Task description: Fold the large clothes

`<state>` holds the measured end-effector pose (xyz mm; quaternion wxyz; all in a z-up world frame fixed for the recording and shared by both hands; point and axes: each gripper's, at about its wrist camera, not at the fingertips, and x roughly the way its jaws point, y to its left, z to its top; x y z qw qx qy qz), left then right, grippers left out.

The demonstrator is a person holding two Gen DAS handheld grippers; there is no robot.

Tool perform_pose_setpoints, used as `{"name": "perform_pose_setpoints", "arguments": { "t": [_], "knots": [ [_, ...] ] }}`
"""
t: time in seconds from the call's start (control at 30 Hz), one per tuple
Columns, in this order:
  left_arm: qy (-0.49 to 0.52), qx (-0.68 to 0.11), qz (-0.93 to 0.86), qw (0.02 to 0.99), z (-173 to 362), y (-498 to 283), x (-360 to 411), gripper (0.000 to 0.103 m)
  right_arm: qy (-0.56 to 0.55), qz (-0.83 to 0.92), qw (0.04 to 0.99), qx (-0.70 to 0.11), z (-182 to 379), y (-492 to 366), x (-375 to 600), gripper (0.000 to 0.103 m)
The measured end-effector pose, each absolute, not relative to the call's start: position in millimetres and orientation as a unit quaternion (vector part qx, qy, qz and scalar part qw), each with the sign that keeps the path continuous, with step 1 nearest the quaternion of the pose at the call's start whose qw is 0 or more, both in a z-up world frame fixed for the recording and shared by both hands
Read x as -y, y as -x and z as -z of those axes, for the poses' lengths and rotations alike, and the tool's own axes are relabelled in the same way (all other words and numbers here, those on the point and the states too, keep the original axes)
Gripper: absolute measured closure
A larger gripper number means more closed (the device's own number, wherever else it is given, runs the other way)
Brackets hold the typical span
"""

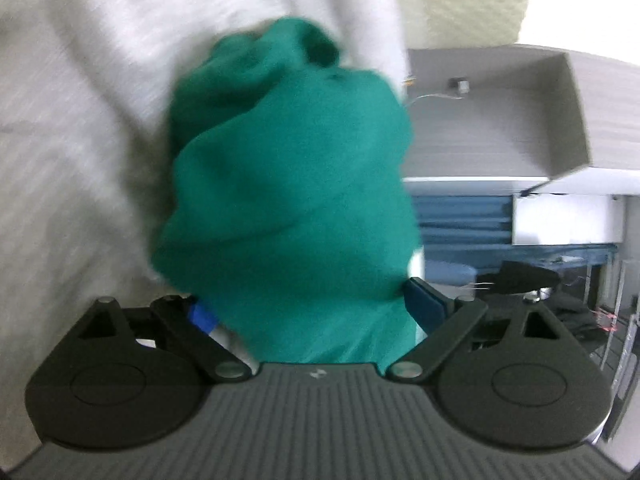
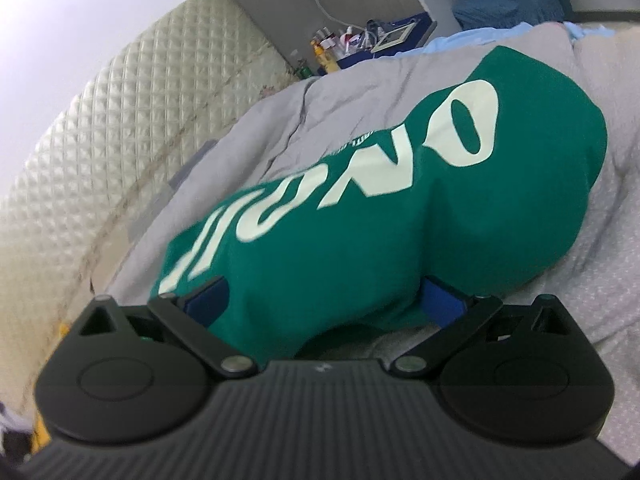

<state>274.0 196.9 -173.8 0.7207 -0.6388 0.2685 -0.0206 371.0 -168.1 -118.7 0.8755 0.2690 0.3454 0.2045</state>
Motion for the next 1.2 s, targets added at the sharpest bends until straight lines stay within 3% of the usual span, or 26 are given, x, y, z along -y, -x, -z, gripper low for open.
{"name": "perform_pose_setpoints", "arguments": {
  "t": [0.17,0.43,0.6,0.7,0.8,1.2],
  "knots": [
    [0.643,-0.254,0.029,0.722,173.2,-275.9,-193.9,0.007,-0.331,-0.201,0.863,-0.325,122.0,-379.8,184.9,0.000],
    [0.658,-0.258,-0.012,0.707,184.1,-312.6,-193.7,0.007,-0.461,-0.208,0.781,-0.365,158.2,-379.9,202.3,0.000],
    [0.616,-0.252,-0.027,0.746,167.8,-324.1,-194.0,0.040,-0.522,-0.226,0.718,-0.402,181.7,-387.9,189.6,0.000],
    [0.573,-0.245,-0.026,0.782,154.4,-328.6,-193.0,0.051,-0.529,-0.212,0.707,-0.419,192.9,-401.2,181.0,0.000],
    [0.548,-0.233,-0.013,0.803,146.0,-333.2,-192.2,0.056,-0.545,-0.197,0.693,-0.430,202.9,-407.0,179.2,0.000],
    [0.557,-0.206,0.028,0.804,145.6,-350.5,-198.7,0.056,-0.566,-0.176,0.690,-0.416,206.9,-430.8,168.0,0.000]
  ]
}}
